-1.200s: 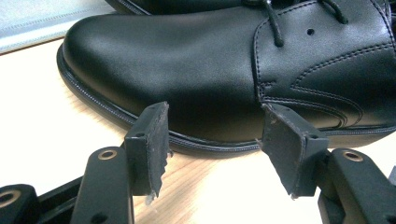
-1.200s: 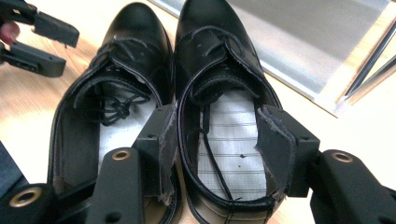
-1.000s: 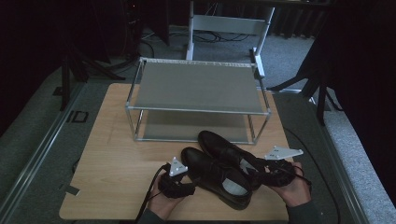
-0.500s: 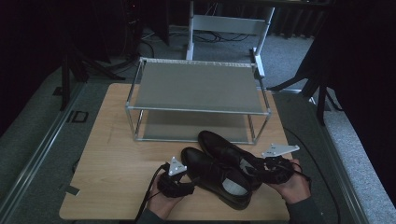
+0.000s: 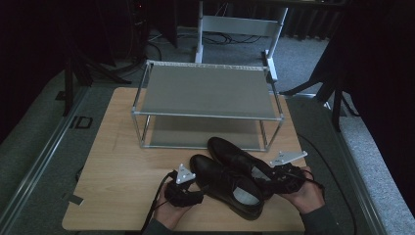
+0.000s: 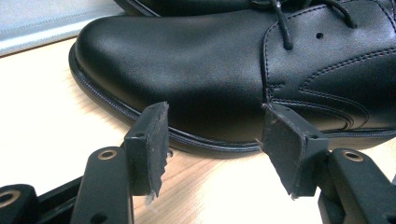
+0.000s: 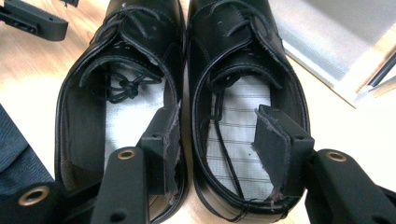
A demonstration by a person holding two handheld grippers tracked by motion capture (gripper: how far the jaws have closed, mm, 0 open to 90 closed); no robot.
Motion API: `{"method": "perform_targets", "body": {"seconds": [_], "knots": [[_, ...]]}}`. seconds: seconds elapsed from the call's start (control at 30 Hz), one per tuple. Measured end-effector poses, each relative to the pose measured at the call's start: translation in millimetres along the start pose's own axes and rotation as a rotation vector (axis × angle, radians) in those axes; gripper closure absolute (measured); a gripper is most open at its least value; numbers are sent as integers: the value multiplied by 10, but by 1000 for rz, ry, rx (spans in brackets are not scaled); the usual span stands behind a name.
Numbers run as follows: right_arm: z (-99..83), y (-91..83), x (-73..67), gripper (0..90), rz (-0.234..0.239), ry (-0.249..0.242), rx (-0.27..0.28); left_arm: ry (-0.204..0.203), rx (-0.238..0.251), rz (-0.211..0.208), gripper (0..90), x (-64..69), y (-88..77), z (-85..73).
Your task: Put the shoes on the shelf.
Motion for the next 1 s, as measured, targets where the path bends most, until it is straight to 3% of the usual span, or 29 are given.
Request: {"method": "perform_targets", "body": {"seconds": [0.43, 1.0], "knots": [[23, 44, -37, 488, 48, 4, -61, -4, -3, 4, 418, -5, 4, 0], [1, 122, -99, 414, 81, -13, -132, -2, -10, 1, 417, -2, 16, -8]]}}
Point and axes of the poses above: each handheld gripper's, and its own axes: y roughly forward along the jaws, z roughly out of its top, x roughly to its right, the point moved 1 cm from there along y, roughly forward along the jaws, and after that the axes turned 15 degrees about -y, right-handed, at the moved point
